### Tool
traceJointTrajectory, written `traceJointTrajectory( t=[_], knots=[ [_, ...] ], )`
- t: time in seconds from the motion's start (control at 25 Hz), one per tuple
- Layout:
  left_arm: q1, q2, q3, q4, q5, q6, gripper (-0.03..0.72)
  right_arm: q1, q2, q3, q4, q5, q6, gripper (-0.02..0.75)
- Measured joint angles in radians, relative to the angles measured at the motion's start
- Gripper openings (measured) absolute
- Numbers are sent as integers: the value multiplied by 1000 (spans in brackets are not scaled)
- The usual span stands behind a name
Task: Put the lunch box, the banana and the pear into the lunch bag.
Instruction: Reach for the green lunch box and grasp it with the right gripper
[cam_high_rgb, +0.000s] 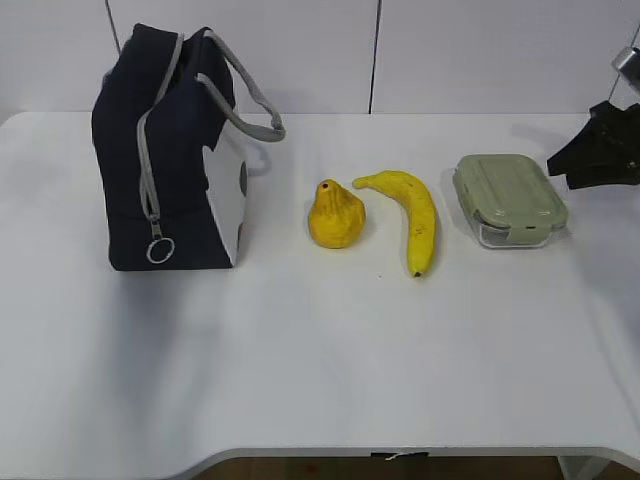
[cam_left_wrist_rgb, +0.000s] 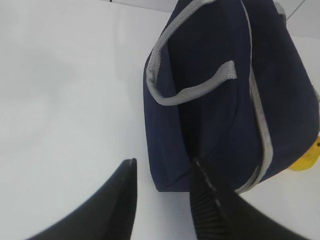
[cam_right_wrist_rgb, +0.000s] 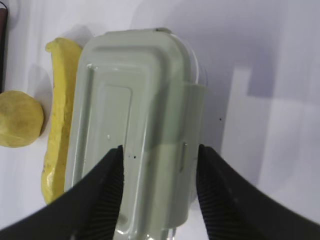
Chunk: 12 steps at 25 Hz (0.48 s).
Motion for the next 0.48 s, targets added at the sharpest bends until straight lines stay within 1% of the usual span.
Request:
traceJointTrajectory(
  t=[0.32,0.4,0.48],
  knots=[
    [0,0,0,-19,0,0,277,0,0,0,31,0,0,389],
    [0,0,0,-19,0,0,277,0,0,0,23,0,0,412],
    [0,0,0,-21,2,0,277,0,0,0,11,0,0,465]
  ],
)
